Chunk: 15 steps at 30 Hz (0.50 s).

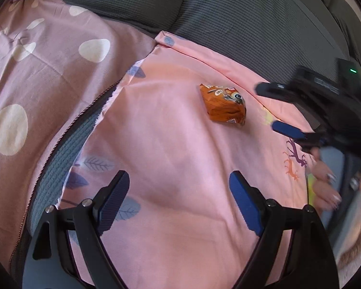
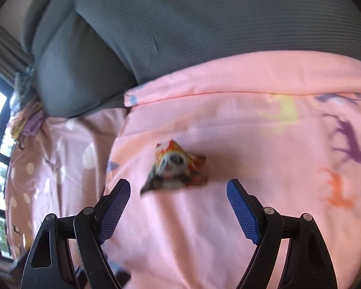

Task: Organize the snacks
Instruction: 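Move the right gripper to the orange panda packet and grasp it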

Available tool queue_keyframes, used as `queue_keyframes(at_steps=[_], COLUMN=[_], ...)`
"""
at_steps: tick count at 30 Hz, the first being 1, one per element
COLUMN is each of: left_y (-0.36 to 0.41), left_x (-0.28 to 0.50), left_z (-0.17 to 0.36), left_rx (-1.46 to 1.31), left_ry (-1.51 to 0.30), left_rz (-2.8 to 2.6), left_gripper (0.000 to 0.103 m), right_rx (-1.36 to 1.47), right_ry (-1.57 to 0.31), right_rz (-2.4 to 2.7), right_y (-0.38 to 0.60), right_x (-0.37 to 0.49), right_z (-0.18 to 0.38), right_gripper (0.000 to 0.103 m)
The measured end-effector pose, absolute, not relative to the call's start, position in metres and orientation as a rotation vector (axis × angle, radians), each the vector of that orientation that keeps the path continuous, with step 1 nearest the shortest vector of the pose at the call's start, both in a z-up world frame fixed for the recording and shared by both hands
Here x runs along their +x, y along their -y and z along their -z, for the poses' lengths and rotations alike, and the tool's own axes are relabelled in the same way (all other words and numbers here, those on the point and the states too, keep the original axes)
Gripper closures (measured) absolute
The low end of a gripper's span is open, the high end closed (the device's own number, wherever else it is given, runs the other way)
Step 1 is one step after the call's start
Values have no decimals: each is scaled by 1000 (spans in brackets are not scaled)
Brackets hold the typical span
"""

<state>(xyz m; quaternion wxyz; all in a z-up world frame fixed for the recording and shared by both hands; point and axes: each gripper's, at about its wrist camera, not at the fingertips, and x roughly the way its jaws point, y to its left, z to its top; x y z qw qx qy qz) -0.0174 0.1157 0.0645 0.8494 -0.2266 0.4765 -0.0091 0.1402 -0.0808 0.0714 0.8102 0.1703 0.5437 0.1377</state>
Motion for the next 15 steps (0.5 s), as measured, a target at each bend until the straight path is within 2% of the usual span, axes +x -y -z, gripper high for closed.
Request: queue_keyframes(at_steps=[7,9,11,12,15], left_y=[-120,-118,-118,-117,-115], left_x=[-13,-12,-12,-12,-11], left_z=[-59,-59,-59,-60,-59], left_rx=[-498,-493,-497,-498,-488], left_ry=[-1025,-1026,-1022,-1020,-1020], left_rz=[18,22,29,31,36], left_gripper=[18,18,18,18,18], right_rx=[329,275,251,257,273], right_ry=[-1266,-1257,-1243,-1229,-1203], right_rz=[-315,-297,-286,-297,-297], right_y=[41,37,38,41,51], right_x=[184,183,178,176,165], right_z=[-29,-25,-21,-23,-34], right_gripper=[21,39,43,49,54])
